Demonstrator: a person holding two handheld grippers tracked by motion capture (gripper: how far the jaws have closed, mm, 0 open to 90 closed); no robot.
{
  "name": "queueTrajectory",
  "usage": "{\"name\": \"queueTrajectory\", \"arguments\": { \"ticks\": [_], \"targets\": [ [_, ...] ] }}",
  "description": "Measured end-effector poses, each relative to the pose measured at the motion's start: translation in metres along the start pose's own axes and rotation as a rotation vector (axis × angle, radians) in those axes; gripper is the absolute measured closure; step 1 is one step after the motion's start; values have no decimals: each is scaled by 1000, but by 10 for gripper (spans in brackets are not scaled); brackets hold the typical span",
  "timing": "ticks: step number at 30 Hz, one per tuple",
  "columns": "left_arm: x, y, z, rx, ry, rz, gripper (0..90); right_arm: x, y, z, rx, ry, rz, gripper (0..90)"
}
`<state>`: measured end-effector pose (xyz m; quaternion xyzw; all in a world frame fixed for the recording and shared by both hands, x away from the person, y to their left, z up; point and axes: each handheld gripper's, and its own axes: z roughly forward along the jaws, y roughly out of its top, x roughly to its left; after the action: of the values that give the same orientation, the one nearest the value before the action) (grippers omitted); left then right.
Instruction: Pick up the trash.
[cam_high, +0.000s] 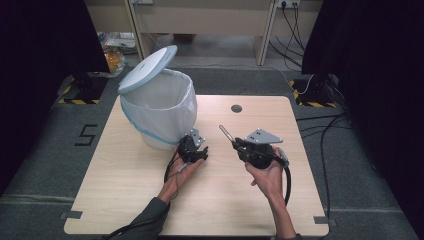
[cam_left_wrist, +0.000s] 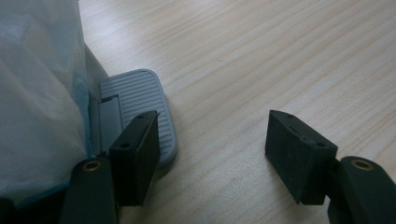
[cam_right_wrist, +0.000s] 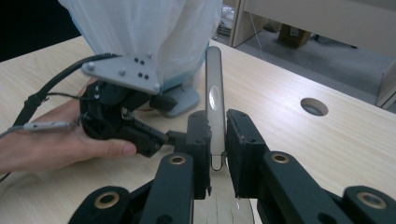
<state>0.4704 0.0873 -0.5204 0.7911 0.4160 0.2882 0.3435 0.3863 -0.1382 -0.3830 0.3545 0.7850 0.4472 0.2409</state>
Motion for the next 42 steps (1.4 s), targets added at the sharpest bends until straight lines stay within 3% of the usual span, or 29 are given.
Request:
{"name": "queueTrajectory", "arguments": {
  "ticks": [12,22,42],
  "targets": [
    [0,0,1,-7,3,-5,348,-3,37,19,-1,10,-28,796],
    [0,0,0,-2,2,-4,348,-8,63,28,-15,21,-24,796],
    [-1,0,1,-2,2,-10,355,4,115,44,-41,44,-64,796]
  ]
}}
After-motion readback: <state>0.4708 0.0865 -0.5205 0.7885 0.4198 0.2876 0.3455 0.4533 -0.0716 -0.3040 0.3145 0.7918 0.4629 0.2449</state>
